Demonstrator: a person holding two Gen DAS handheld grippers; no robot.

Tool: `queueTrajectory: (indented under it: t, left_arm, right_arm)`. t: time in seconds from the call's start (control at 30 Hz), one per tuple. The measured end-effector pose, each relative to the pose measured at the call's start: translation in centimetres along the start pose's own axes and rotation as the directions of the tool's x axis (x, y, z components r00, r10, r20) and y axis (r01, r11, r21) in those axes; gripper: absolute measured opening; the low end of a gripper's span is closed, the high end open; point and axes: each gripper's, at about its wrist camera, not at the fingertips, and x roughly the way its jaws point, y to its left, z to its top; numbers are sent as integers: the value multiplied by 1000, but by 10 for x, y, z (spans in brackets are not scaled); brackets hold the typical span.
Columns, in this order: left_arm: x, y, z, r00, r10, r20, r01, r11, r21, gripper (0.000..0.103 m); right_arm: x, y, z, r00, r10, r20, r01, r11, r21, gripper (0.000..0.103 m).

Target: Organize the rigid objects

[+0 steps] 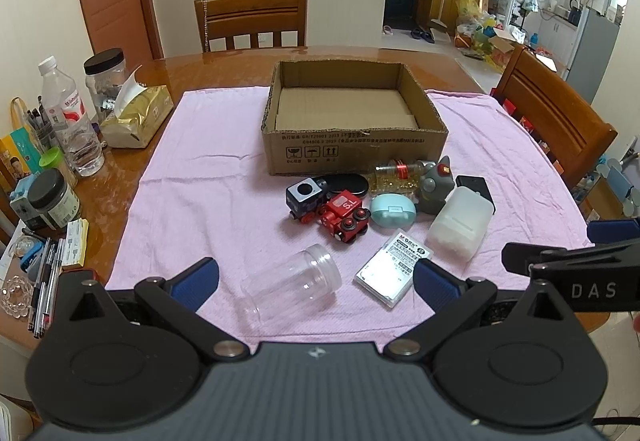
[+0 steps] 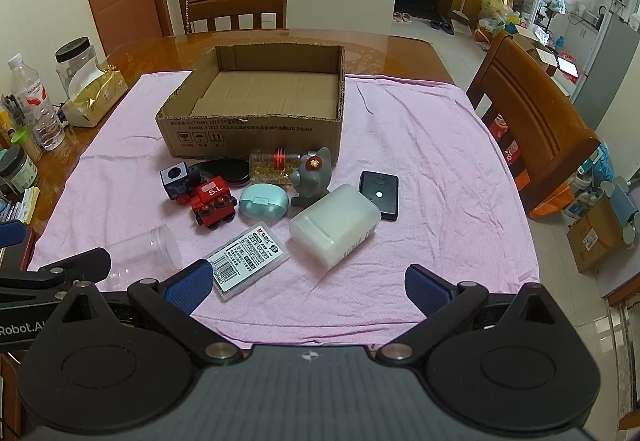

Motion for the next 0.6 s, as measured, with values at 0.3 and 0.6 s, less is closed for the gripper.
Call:
queueTrajectory:
  t: [0.3, 0.6]
  left_arm:
    - [0, -1, 1, 1000, -1, 1, 1, 1000, 3, 102]
    - [0, -2, 1, 1000, 1, 1, -1, 1000, 4, 102]
  right_arm:
    - [1, -1, 2, 1000, 0, 2, 0, 1000, -2, 103]
    - [1, -2, 3, 1000, 2, 3, -2, 1000, -4, 103]
